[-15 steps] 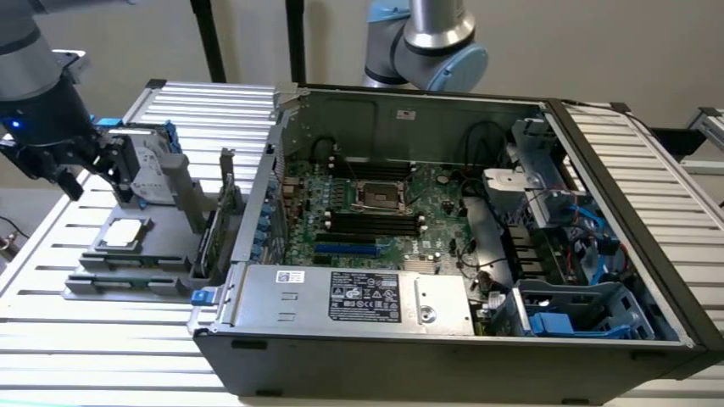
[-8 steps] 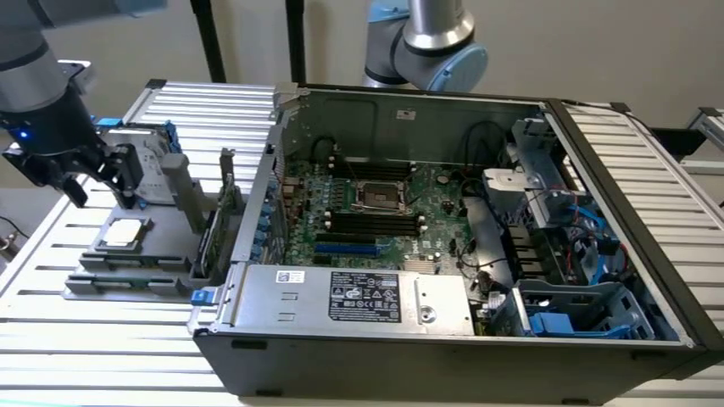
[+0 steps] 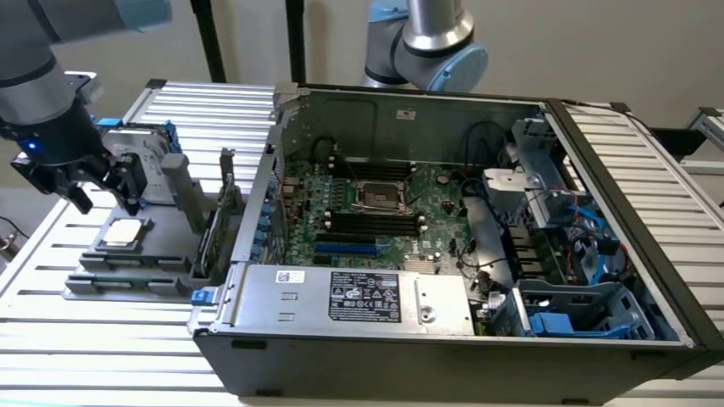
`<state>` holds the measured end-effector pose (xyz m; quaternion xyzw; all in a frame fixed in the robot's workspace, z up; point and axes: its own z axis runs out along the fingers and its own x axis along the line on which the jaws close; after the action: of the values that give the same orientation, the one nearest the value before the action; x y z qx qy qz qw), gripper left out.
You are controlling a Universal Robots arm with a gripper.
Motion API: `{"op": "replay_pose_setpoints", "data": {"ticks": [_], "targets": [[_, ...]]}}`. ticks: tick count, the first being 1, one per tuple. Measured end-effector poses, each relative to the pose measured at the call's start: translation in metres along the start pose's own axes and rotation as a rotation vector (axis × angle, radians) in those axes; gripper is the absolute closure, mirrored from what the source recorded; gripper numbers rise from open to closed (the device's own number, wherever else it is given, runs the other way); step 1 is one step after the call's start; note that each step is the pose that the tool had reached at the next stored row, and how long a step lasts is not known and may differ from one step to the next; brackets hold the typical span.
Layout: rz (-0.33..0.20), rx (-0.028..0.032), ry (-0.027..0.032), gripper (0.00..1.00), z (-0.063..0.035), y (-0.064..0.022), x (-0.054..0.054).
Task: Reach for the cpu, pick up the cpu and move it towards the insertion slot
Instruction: 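Pick up the cpu and move it towards the insertion slot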
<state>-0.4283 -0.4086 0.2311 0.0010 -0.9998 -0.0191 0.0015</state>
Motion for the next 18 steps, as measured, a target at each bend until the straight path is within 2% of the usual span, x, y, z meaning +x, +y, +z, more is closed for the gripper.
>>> {"op": "replay_pose_setpoints", "data": {"ticks": [18], "targets": [[0.001,0.0,0.0001,0.29,0.0327,-0.0013,0.0]]}}
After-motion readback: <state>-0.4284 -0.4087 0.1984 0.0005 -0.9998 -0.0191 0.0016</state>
